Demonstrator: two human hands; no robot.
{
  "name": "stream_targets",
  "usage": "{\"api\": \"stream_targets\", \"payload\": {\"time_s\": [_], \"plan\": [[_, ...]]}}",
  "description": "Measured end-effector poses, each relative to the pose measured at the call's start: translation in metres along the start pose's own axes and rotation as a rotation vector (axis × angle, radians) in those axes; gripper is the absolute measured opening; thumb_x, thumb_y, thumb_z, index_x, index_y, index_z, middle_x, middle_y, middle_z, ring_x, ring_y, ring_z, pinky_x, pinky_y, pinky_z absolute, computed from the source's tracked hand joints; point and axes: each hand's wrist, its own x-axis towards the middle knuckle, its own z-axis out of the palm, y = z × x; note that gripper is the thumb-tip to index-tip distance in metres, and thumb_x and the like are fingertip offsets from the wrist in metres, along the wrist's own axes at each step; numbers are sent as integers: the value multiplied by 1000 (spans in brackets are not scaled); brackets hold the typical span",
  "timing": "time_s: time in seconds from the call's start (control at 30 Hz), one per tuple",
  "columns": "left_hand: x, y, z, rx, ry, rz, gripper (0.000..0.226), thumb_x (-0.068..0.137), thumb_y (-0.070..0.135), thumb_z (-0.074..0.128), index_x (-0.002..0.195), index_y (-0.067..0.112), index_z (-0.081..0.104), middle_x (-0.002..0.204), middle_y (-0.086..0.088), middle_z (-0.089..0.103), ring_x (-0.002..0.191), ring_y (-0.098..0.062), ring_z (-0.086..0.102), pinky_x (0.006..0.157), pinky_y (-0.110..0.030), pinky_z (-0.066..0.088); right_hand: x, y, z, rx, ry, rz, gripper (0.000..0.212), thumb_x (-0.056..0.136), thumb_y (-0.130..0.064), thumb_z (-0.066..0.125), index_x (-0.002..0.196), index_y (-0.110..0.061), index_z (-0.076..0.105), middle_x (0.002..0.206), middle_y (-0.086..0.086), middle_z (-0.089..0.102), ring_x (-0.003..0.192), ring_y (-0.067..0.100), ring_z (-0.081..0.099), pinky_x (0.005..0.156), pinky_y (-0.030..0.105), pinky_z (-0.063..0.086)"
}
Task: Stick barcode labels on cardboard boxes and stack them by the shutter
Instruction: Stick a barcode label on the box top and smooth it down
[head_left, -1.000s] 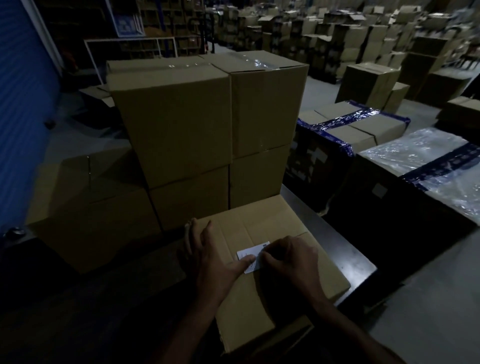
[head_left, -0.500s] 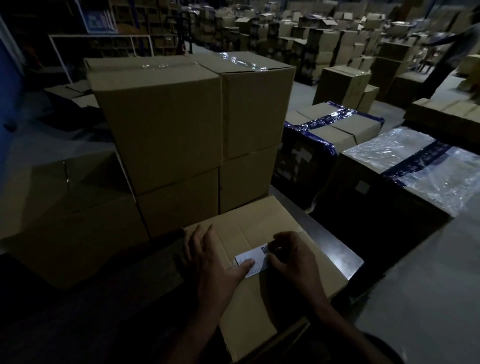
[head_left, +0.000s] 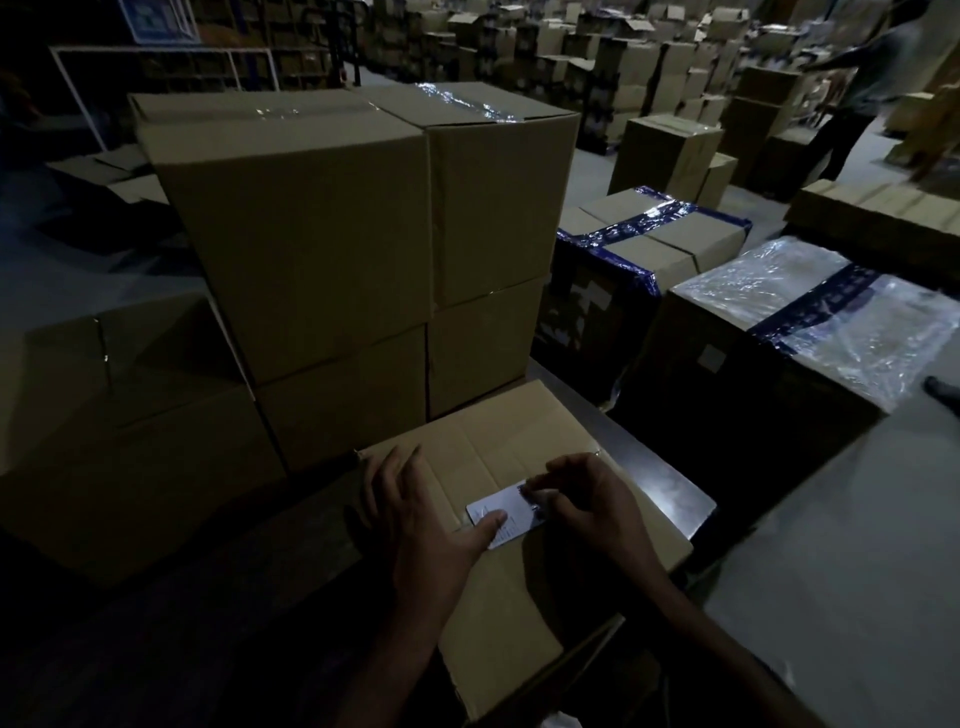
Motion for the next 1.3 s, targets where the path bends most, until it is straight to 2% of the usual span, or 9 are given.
{"api": "stream_targets", "payload": {"time_s": [0.1, 0.2, 0.33, 0.5, 0.57, 0.73, 0.97, 1.1, 1.3], "plan": [[1, 0, 1, -11, 10, -5, 109, 54, 75, 68, 140, 13, 46, 146, -13, 42, 141, -33, 27, 109, -66, 29, 0, -3, 1, -34, 16, -17, 24, 89, -7, 64, 107, -21, 55, 102, -9, 71, 95, -1, 66, 73, 12, 52], [0, 0, 0, -22, 11, -5, 108, 55, 76, 67, 140, 13, 46, 146, -12, 42, 142, -33, 28, 109, -66, 28, -1, -2, -2, -9, -19, 2, 22, 91, -4, 61, 106, -19, 56, 97, -9, 72, 91, -1, 67, 76, 17, 55], [0, -1, -2, -27, -1, 2, 107, 57, 78, 66, 140, 14, 45, 147, -11, 41, 142, -32, 28, 108, -67, 28, -9, -1, -2, -28, 25, -13, 23, 90, -6, 64, 110, -16, 57, 104, -10, 69, 95, -3, 65, 73, 6, 48], [0, 0, -5, -27, -24, -10, 108, 58, 83, 58, 140, 15, 45, 148, -12, 41, 144, -32, 26, 109, -66, 28, -15, -3, 0, -6, 64, 15, 20, 89, -5, 63, 99, -22, 59, 92, -11, 72, 86, -4, 67, 72, 12, 51], [0, 0, -6, -44, -24, -16, 110, 57, 86, 52, 140, 15, 45, 148, -11, 40, 144, -32, 25, 108, -66, 29, -16, -5, 0, -20, 96, 5, 20, 89, -9, 65, 96, -26, 57, 94, -13, 70, 88, -5, 65, 71, 7, 49], [0, 0, -7, -64, -30, -22, 110, 56, 86, 49, 141, 16, 45, 149, -9, 38, 145, -31, 23, 109, -65, 28, -14, -6, -4, -62, 56, 13, 13, 88, -8, 65, 98, -16, 60, 90, -15, 69, 84, -11, 63, 66, 5, 46], [-2, 0, -10, -47, -52, -20, 109, 59, 86, 53, 143, 17, 43, 152, -8, 34, 147, -29, 19, 112, -65, 23, -19, -6, 1, -34, 90, 26, 18, 87, -9, 64, 93, -25, 57, 91, -10, 71, 87, -4, 66, 69, 16, 54], [-2, 2, -10, -48, -32, -9, 108, 60, 85, 52, 141, 14, 45, 150, -11, 38, 145, -30, 23, 111, -63, 27, -20, -3, 2, -43, 134, 7, 19, 87, -6, 63, 99, -20, 58, 94, -10, 71, 88, -5, 65, 74, 16, 54], [-2, 0, -9, -30, -20, 16, 103, 62, 73, 66, 141, 10, 46, 149, -14, 39, 144, -31, 25, 114, -58, 28, -23, -6, 0, -59, 132, 20, 17, 89, -13, 65, 93, -27, 55, 93, -14, 66, 87, -5, 63, 67, 8, 50]]}}
